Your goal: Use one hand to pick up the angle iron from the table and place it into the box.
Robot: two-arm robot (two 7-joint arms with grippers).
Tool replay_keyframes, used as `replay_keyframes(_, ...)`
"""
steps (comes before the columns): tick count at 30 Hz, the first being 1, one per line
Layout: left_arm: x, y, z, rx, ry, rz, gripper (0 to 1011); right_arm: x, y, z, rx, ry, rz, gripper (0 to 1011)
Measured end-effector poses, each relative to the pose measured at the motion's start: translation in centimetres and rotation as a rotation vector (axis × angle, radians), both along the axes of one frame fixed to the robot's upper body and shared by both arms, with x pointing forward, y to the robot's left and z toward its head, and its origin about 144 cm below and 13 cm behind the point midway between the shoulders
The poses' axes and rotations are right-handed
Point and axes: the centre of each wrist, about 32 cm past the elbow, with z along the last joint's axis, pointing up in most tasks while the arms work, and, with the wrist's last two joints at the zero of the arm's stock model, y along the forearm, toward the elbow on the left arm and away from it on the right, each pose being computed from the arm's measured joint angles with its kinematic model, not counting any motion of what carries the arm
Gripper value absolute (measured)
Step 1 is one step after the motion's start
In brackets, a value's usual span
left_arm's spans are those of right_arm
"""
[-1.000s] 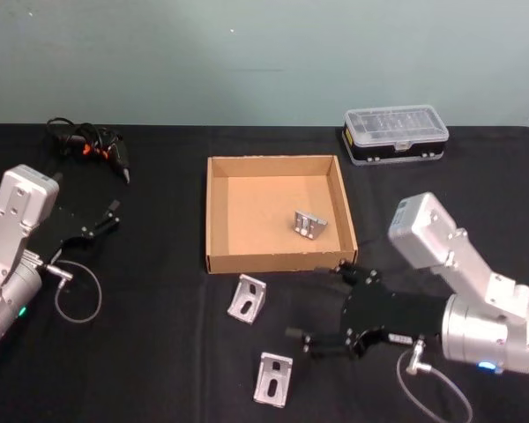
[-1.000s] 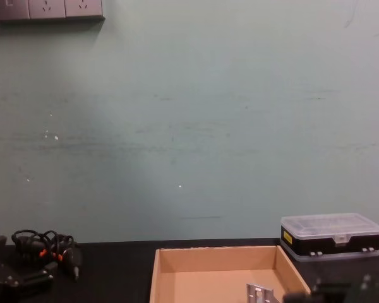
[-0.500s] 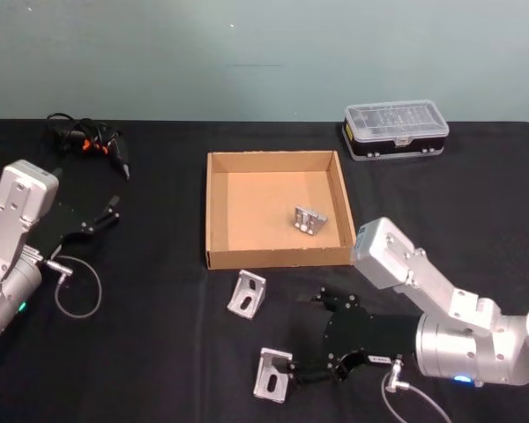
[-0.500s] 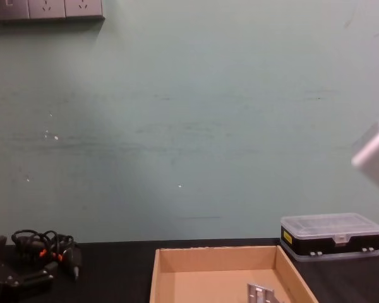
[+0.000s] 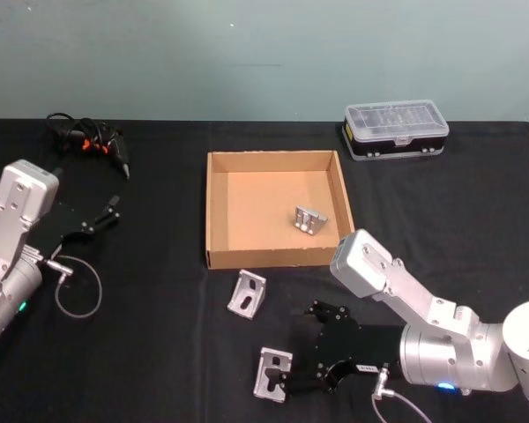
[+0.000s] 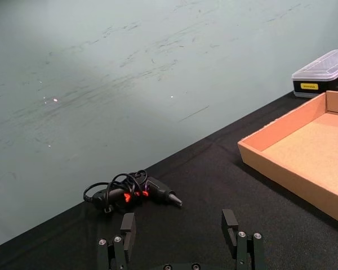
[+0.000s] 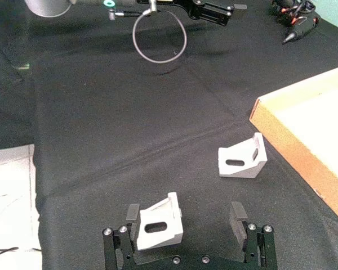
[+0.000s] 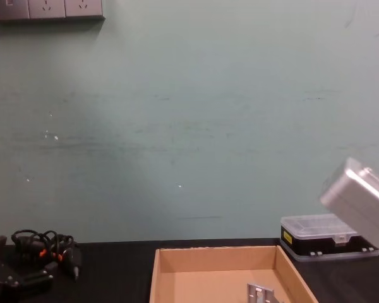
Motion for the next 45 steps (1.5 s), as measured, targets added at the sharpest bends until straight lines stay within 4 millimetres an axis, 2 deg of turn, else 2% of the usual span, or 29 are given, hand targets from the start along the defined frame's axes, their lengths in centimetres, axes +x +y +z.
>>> replay_keyframes(20, 0.0, 0.0, 0.0, 0.0, 0.0, 0.0, 1000, 0.3, 0.6, -1.2, -0.003, 0.025, -0.027, 1004)
replay_keyframes(24, 0.0, 0.0, 0.0, 0.0, 0.0, 0.0, 1000, 0.3, 0.6, -1.4, -0.001, 0.026, -0.027, 969)
replay_keyframes(28, 0.0, 0.0, 0.0, 0.0, 0.0, 0.0, 1000, 0.3, 0.5, -1.4, 0.0, 0.025, -0.027, 889)
replay_keyframes(45, 0.0, 0.0, 0.0, 0.0, 0.0, 0.0, 1000, 0.1, 0.3, -1.6, 0.002, 0.026, -0.02, 341)
